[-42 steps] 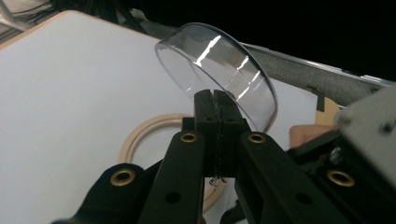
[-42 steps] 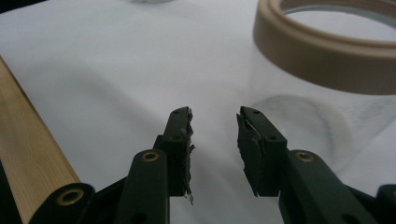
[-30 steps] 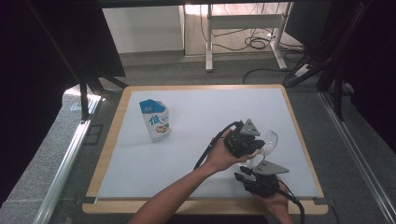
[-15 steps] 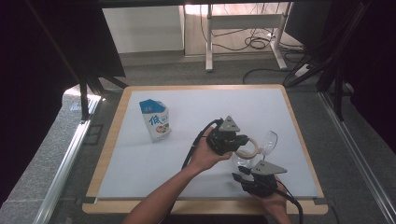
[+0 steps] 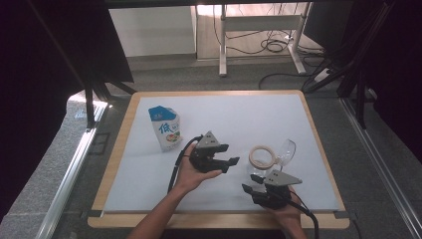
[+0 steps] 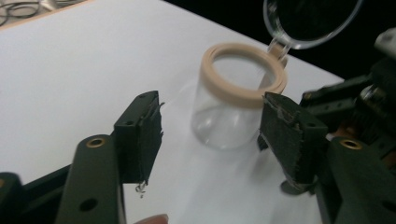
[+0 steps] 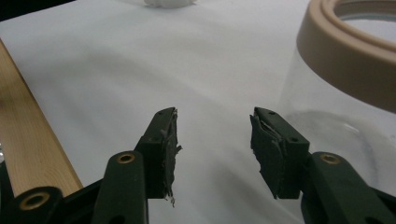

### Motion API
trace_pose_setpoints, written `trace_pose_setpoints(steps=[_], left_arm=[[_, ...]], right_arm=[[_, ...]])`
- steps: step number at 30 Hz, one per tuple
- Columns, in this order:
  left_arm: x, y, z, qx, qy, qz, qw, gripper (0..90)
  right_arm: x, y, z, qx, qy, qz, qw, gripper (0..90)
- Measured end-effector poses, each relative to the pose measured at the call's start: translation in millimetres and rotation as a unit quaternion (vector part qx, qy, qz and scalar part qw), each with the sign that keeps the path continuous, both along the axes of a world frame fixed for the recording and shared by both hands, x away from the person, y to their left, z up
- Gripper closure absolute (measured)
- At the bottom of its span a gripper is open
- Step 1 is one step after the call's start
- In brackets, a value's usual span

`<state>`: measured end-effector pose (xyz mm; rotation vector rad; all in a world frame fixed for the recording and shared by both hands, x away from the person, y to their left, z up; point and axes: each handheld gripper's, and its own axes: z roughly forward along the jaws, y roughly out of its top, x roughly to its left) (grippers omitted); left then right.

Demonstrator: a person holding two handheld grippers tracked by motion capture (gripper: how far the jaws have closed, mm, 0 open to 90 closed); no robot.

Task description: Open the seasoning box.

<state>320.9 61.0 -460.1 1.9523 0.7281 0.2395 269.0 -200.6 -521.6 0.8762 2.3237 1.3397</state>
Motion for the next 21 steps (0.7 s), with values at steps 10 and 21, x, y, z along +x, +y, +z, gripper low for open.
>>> trace_pose_setpoints(steps=[10, 21], left_arm=[[-10.3, 39.7, -24.6, 0.003, 0.006, 0.043, 0.9991, 35.0], [-22.1, 59.1, -34.7, 0.021, -0.001, 0.072, 0.9972, 38.0]], right_arm=[[3.0, 6.7, -0.7, 0.002, 0.000, 0.001, 1.0000, 49.5], [5.4, 17.6, 5.0, 0.011, -0.015, -0.007, 0.9998, 49.4]])
